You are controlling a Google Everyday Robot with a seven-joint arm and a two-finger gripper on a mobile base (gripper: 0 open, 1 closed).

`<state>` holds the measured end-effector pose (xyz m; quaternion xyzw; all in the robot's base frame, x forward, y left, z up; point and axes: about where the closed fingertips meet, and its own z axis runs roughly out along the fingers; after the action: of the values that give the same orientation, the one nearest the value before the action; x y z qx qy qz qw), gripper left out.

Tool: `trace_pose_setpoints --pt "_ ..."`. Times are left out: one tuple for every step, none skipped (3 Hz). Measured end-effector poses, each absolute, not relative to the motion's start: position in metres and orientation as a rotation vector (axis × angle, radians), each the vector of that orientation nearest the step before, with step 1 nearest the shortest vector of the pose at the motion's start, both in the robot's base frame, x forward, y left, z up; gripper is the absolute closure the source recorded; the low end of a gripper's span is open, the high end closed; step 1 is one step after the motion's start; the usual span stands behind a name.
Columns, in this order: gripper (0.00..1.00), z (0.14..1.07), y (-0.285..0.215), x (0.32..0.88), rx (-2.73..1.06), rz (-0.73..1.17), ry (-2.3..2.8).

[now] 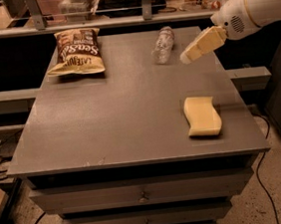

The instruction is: Move water bottle near brown chip bag

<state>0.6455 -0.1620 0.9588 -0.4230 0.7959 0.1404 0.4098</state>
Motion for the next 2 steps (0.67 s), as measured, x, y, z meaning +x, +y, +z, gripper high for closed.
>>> trace_pose_setpoints --pt "0.00 0.953 -0.147 0.666 -0.976 0.360 1.983" --pt "0.00 0.947 -0.131 0.695 -0.860 0.364 1.943"
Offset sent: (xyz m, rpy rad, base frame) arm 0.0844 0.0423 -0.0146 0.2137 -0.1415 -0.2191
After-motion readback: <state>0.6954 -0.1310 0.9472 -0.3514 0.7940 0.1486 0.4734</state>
